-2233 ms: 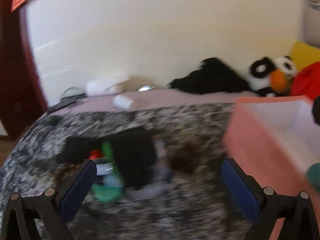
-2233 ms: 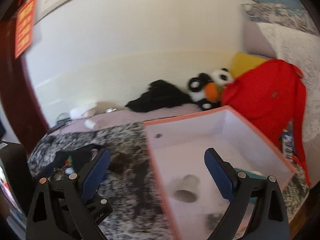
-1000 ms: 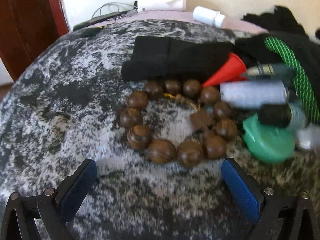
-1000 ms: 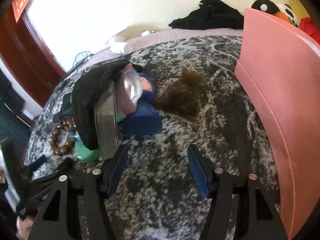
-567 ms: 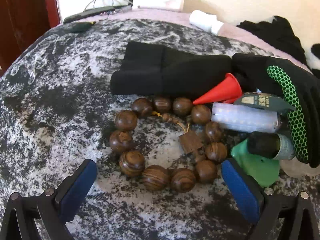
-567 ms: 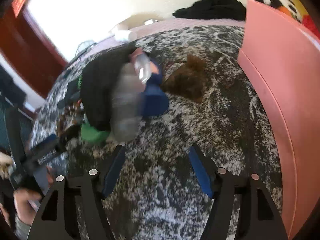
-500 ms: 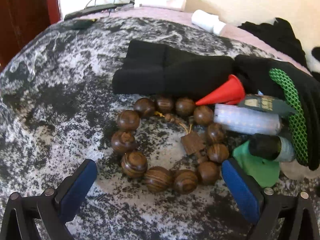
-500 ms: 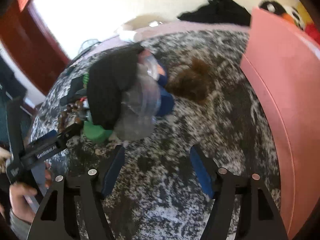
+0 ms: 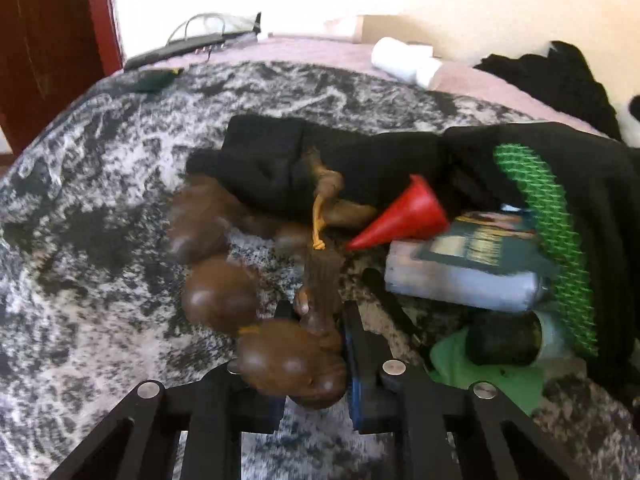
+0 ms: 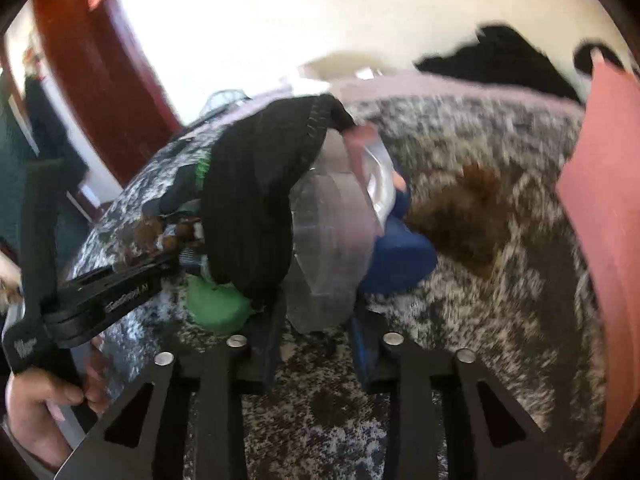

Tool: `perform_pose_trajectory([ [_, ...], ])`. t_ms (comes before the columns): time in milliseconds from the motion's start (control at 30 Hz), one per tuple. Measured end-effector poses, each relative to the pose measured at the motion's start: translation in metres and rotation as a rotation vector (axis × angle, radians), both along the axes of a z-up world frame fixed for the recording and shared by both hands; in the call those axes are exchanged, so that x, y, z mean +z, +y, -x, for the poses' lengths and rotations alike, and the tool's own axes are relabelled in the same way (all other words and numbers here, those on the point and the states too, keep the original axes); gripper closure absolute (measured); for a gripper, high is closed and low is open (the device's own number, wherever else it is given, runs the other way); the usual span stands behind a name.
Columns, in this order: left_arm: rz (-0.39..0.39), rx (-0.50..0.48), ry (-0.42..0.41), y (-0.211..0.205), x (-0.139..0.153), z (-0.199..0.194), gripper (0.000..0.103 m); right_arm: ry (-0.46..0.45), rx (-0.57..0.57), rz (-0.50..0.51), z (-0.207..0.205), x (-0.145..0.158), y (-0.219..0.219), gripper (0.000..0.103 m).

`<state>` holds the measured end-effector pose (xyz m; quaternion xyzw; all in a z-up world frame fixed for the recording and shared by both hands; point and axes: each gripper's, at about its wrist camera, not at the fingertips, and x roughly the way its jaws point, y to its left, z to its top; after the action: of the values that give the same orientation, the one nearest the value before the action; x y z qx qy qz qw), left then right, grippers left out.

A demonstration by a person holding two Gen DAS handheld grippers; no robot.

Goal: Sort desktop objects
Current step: 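Grasp the brown bead bracelet with the left gripper while the right gripper grasps the clear round container, then drop the bracelet and clear container into the pink box, opening both grippers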

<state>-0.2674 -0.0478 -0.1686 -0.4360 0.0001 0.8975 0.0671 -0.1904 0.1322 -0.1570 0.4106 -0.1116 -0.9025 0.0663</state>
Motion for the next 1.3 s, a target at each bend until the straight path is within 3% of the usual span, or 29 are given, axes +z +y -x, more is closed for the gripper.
perform_pose_trajectory([
  [133, 0.020, 0.004, 0.017, -0.011, 0.011, -0.015, 0.085, 0.010, 0.010, 0.020, -0.007, 0.008, 0.000, 0.082],
  [333, 0.035, 0.008, 0.082, -0.033, 0.039, -0.039, 0.085, 0.047, 0.000, 0.010, -0.026, 0.032, -0.001, 0.083],
  [500, 0.034, -0.011, 0.091, -0.044, 0.048, -0.052, 0.085, 0.057, -0.030, 0.026, -0.043, 0.049, 0.013, 0.083],
  [767, 0.045, -0.039, 0.134, -0.033, 0.075, -0.071, 0.085, 0.099, -0.036, 0.015, -0.074, 0.088, 0.025, 0.083],
  [1033, -0.003, -0.179, 0.241, 0.042, 0.126, -0.106, 0.085, 0.134, -0.111, 0.024, -0.119, 0.135, 0.065, 0.083],
  [1300, -0.111, -0.460, 0.325, 0.184, 0.172, -0.152, 0.085, 0.285, -0.312, -0.015, -0.198, 0.204, 0.147, 0.083],
])
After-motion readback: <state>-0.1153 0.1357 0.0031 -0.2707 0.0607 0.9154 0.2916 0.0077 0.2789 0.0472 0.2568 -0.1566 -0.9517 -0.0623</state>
